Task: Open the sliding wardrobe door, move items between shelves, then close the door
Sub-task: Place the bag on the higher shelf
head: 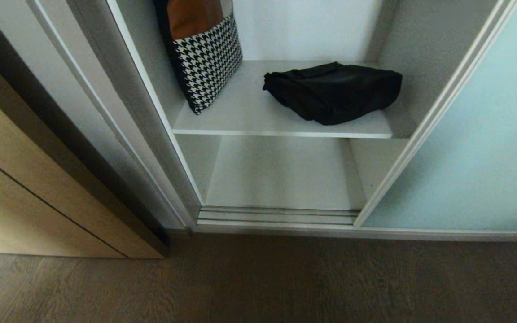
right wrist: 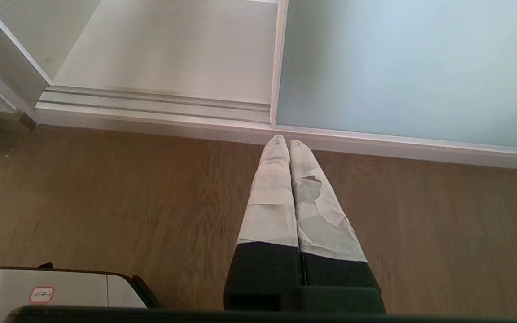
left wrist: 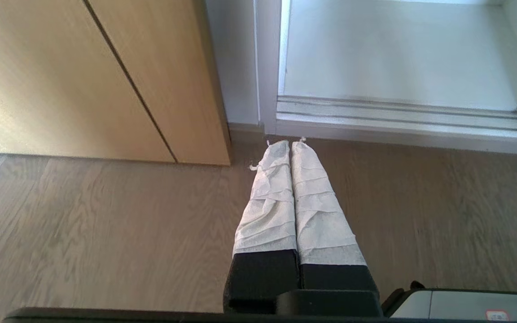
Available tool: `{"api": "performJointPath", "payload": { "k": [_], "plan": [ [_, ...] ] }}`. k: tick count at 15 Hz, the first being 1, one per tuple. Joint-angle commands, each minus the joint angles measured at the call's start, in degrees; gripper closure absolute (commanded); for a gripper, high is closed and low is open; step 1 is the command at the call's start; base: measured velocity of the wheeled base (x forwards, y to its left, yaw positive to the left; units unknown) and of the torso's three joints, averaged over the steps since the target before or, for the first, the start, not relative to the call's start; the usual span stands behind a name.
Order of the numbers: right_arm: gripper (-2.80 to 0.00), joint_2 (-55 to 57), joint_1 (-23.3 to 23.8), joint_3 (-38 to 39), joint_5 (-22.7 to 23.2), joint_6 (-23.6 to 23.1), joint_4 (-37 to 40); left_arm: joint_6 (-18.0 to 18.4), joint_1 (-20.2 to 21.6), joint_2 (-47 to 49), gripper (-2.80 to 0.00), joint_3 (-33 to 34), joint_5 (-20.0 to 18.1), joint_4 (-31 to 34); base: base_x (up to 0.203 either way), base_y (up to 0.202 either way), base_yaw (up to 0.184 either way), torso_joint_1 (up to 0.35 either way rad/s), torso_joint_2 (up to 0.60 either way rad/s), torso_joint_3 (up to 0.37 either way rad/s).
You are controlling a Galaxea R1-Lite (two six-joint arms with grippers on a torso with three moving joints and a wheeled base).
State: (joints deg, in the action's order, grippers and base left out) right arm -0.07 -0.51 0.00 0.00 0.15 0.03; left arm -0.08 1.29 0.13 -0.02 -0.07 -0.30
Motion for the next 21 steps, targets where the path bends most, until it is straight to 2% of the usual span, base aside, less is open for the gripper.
{"api": "performJointPath", "payload": {
  "k": [1,5,7,10,13,18,21],
  "plan": [
    [0.00,-0.16,-0.02,0.09,0.00,-0.51,-0.12,-0.01,0.03,0.06,0.00,-0.04,-0.01,-0.05,-0.055,0.000,-0.002,0.002,0.00,0.002],
    [0.00,-0.10,-0.02,-0.36,-0.09,-0.42,0.49,-0.01,0.03,0.13,0.00,0.02,-0.01,-0.05,0.000,0.000,0.000,0.000,0.00,0.000],
    [0.00,0.49,-0.02,-3.53,-0.02,-0.39,1.17,-0.01,0.03,0.04,0.00,-0.01,-0.01,-0.05,0.000,0.000,0.000,0.000,0.00,0.000],
    [0.00,4.52,-0.02,-15.60,0.17,2.13,7.76,-0.01,0.03,0.13,0.00,0.02,-0.01,-0.05,0.000,0.000,0.000,0.000,0.00,0.000],
    [0.00,13.24,-0.38,-29.08,-0.31,4.99,15.20,-0.01,0.03,0.09,0.00,-0.01,-0.01,-0.05,0.000,0.000,0.000,0.000,0.00,0.000],
    [0.00,30.78,-0.75,-46.56,-2.07,13.08,17.89,-0.01,0.03,0.13,0.00,0.02,-0.01,-0.05,0.000,0.000,0.000,0.000,0.00,0.000],
    [0.00,40.18,-0.80,-57.33,-1.03,18.48,18.11,-0.01,0.03,0.04,0.00,0.01,-0.01,-0.05,0.000,0.000,0.000,0.000,0.00,0.000]
  ]
}}
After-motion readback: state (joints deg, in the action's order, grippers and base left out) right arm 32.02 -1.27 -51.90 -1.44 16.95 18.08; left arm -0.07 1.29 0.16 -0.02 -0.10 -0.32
